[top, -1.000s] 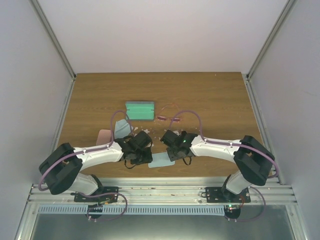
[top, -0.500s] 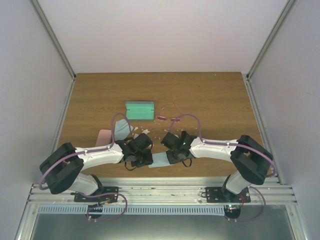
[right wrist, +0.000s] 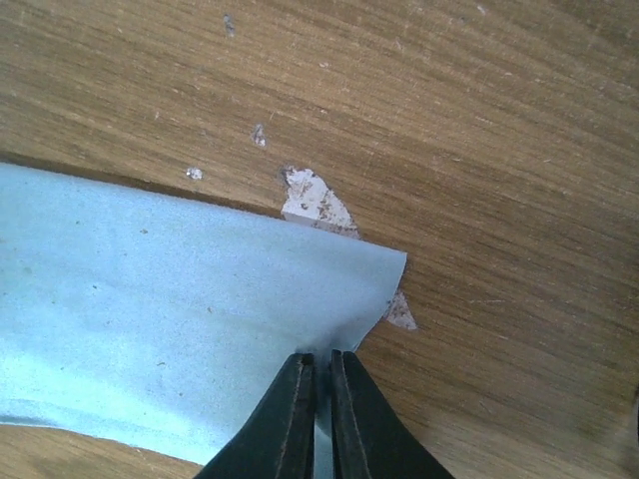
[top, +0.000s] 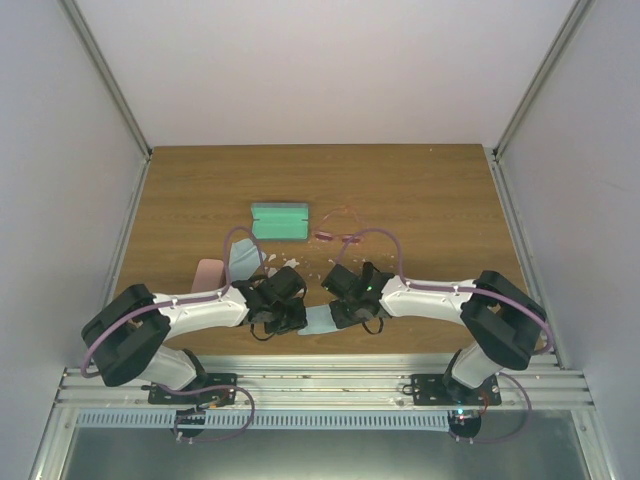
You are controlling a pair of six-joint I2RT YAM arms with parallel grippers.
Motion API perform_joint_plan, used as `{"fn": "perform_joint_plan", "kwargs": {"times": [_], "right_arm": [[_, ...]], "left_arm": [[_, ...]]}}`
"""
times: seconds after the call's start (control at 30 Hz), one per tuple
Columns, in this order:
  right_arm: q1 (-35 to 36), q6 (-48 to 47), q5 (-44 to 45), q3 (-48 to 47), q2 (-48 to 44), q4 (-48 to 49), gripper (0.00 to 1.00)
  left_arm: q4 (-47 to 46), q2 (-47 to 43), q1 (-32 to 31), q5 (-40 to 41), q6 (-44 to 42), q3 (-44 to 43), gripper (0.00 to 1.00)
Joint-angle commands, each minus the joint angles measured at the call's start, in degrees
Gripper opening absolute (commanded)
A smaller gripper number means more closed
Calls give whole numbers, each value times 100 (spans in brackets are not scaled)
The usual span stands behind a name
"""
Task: Organize the sunglasses
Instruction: Pick up the glasses cleaning cloth from the center of the board.
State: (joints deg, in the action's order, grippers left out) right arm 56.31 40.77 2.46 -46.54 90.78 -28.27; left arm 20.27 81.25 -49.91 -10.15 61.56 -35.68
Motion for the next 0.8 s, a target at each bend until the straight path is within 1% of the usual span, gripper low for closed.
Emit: {"fn": "perform_joint_plan", "kwargs": {"times": [0.0, 0.07, 0.2, 0.27, 0.37, 0.5, 0.6, 0.7, 0.77], "right_arm": [[74, 37, -223, 235, 244, -125, 4], [73, 61, -197, 249, 242, -135, 1], [73, 88, -148, 249, 241, -122, 0], [73, 86, -134, 256, 214, -96, 1], [73, 65, -184, 265, 178, -20, 1], [73, 54, -222, 283, 191, 53, 0], [73, 53, -223, 305, 202, 86, 1], [73, 49, -222, 306, 193, 110, 1], [73, 51, -222, 292, 179, 120, 0]], "left_arm": [[210, 207, -63, 182, 92, 125, 25], [266, 189, -63, 247, 121, 126, 23], [267, 145, -63, 310, 130, 139, 16], [224, 158, -63, 304, 130, 136, 14], [135, 212, -63, 246, 126, 132, 14], [56, 260, -63, 226, 133, 104, 17], [50, 308, -63, 236, 121, 68, 16], [60, 342, -63, 260, 108, 57, 12], [81, 356, -63, 287, 80, 25, 6]]}}
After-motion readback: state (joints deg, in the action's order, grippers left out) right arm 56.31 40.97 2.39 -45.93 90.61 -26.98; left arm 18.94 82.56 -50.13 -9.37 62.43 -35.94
